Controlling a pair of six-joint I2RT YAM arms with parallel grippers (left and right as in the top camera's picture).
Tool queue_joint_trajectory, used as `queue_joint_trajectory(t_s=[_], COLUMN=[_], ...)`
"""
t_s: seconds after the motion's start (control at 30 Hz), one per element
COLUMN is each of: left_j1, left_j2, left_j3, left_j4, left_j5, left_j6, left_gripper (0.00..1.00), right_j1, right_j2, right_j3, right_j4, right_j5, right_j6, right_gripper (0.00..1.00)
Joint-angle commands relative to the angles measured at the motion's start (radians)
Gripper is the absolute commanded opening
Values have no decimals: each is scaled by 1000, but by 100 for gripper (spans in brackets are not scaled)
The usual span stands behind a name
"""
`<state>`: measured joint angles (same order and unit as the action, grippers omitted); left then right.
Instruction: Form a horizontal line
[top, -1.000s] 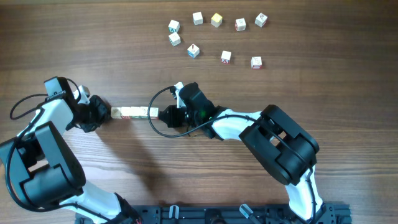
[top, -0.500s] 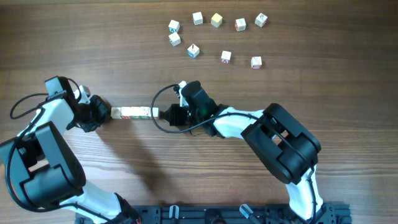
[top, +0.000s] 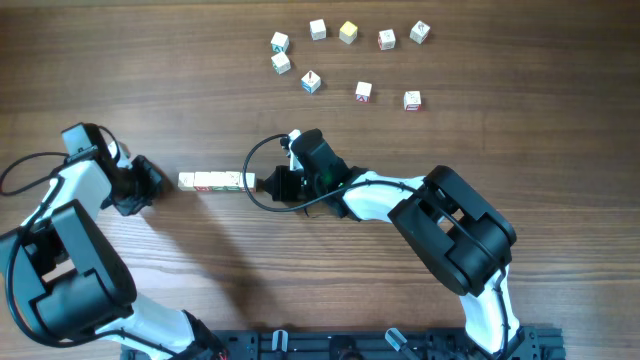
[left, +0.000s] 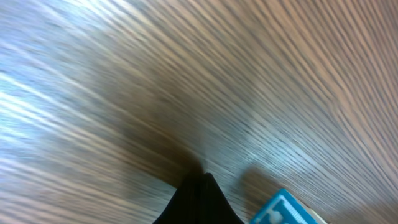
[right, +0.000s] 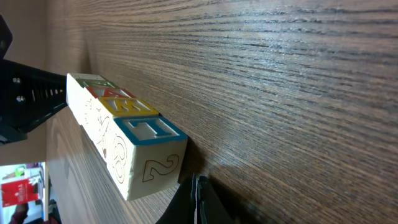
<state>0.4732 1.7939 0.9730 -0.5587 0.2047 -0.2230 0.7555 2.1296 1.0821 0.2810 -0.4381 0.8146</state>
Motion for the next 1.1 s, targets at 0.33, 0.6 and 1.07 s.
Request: queue_joint_trajectory(t_s=[0.33, 0.6, 1.07], left_j1=[-47, -190, -188], left_j2=[-95, -204, -204], left_j3=[138, 154, 153], left_j4=[-14, 43, -9], left_j5=[68, 143, 38], left_j6=[36, 36, 35], left_gripper=[4, 4, 4], right_j1=[-26, -53, -52], right_j2=[22, 22, 22], right_j3=[-16, -16, -16], right_j4=[-84, -154, 30], right_j5=[174, 209, -76], right_j6=[86, 170, -19], right_gripper=[5, 4, 4])
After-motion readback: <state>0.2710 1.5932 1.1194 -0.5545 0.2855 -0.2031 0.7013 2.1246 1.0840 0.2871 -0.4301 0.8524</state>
